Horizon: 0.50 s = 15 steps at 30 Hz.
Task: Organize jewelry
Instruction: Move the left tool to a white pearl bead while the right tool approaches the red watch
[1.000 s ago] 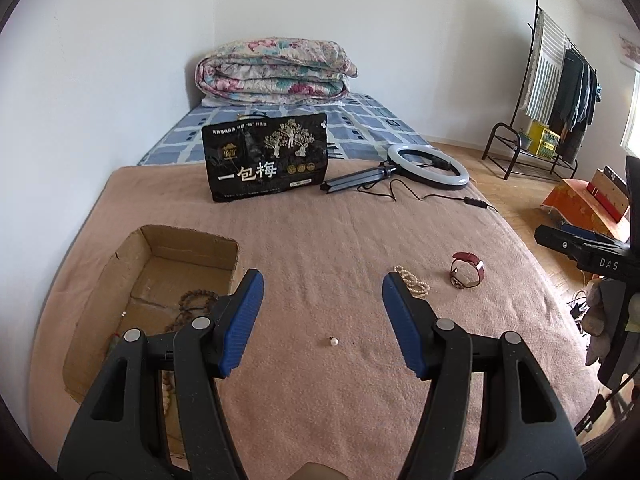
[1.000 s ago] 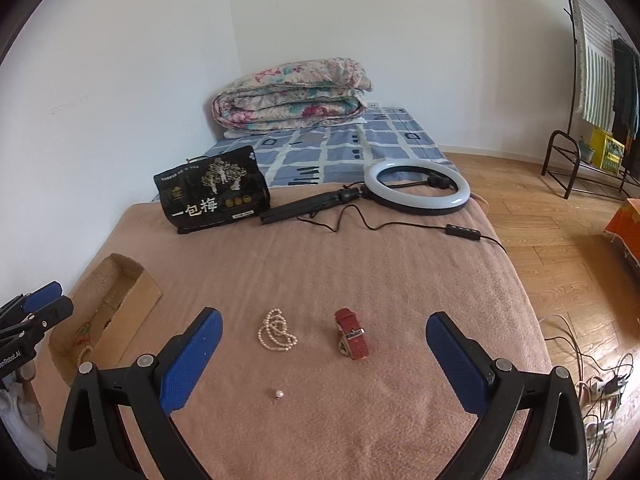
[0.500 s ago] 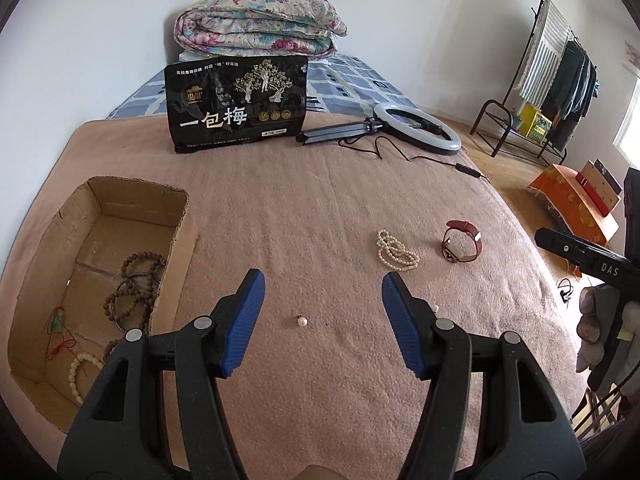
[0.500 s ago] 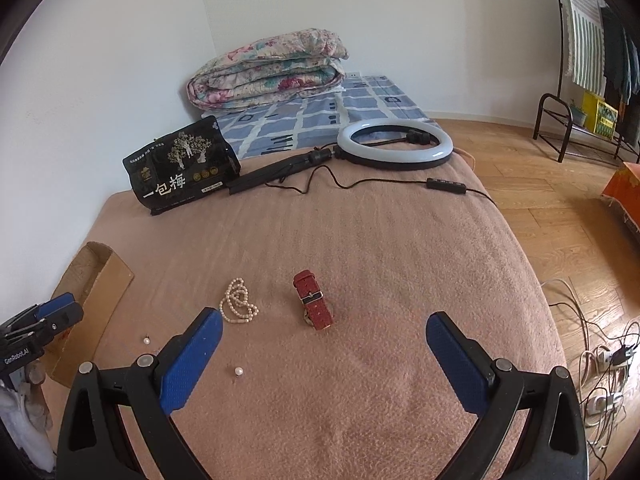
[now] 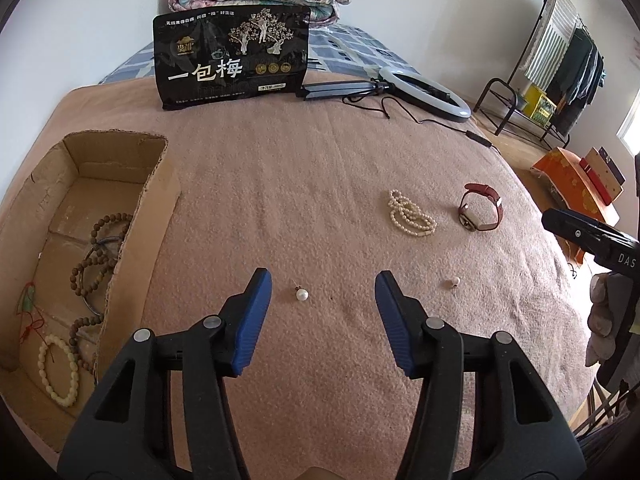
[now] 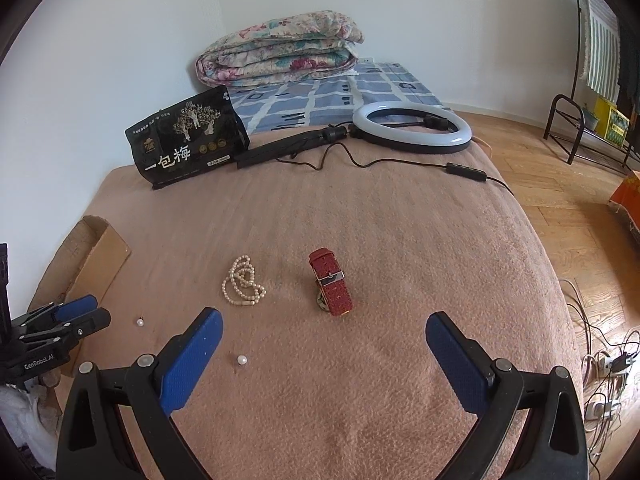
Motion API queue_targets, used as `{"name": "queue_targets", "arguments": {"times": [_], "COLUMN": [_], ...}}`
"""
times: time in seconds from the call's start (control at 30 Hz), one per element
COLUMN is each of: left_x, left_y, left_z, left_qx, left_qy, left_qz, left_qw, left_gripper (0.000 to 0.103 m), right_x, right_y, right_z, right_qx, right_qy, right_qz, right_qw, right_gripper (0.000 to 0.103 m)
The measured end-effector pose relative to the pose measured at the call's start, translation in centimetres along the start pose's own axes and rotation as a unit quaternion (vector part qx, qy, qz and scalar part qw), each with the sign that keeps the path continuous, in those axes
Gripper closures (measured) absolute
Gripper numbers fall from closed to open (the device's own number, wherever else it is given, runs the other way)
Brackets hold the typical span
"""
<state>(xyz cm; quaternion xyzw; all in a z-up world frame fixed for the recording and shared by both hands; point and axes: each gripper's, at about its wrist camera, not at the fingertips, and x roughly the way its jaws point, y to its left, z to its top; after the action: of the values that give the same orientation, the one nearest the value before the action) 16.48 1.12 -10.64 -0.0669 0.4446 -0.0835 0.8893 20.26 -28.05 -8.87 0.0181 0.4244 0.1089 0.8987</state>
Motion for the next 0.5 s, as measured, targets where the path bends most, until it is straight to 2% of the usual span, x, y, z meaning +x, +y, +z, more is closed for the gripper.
{"name": "queue_targets", "arguments": {"times": [0.27, 0.5], "left_x": [2.8, 4.6], "left_y": [-0.1, -0.5], "left_z": [-0.6, -1.1], "left_qx": [0.002, 0.013], "left_qy": [0.027, 0.043], "left_qz": [0.001, 0.003], "left_qw": [0.9996, 0.9990], "left_gripper": [0.061, 0.065], "right_x": [3.3, 5.8], "right_y": [-0.4, -0.6], "right_z": [0.0, -0.2], "right_qx": [-0.023, -0.047], "right_qy": [0.018, 0.032], "right_qz": [-0.019, -0.029], "right_qw": [0.999, 0.998], "right_gripper": [0.001, 0.005]}}
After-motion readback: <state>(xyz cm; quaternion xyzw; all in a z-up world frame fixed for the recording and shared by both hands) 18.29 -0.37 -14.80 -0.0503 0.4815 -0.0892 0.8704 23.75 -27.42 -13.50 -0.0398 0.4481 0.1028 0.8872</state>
